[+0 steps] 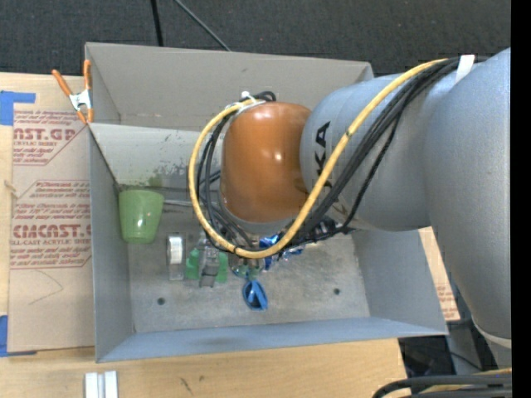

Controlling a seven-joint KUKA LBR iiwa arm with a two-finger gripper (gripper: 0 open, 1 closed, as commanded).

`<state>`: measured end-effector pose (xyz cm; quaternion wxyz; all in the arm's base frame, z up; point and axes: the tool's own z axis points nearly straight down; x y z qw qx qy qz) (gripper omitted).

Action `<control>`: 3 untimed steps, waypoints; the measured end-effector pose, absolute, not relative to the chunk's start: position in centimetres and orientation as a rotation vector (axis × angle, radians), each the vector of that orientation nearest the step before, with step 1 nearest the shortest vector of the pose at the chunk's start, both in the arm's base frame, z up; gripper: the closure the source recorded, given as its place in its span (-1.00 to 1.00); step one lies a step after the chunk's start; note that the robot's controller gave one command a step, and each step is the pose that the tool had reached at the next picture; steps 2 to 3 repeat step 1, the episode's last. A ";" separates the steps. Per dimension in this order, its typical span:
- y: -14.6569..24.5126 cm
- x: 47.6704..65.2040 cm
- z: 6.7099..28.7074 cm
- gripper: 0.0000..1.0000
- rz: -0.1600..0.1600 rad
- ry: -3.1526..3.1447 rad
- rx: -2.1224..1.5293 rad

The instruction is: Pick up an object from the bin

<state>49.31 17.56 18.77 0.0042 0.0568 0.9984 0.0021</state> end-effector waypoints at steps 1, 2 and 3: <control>16.3 48.8 27.4 1.00 0.006 3.128 0.161; 16.3 48.8 27.4 1.00 0.006 3.128 0.161; 16.3 48.8 27.4 1.00 0.006 3.128 0.161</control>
Offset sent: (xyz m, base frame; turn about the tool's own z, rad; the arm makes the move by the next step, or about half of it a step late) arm -0.0063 -0.0135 0.0817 -0.0101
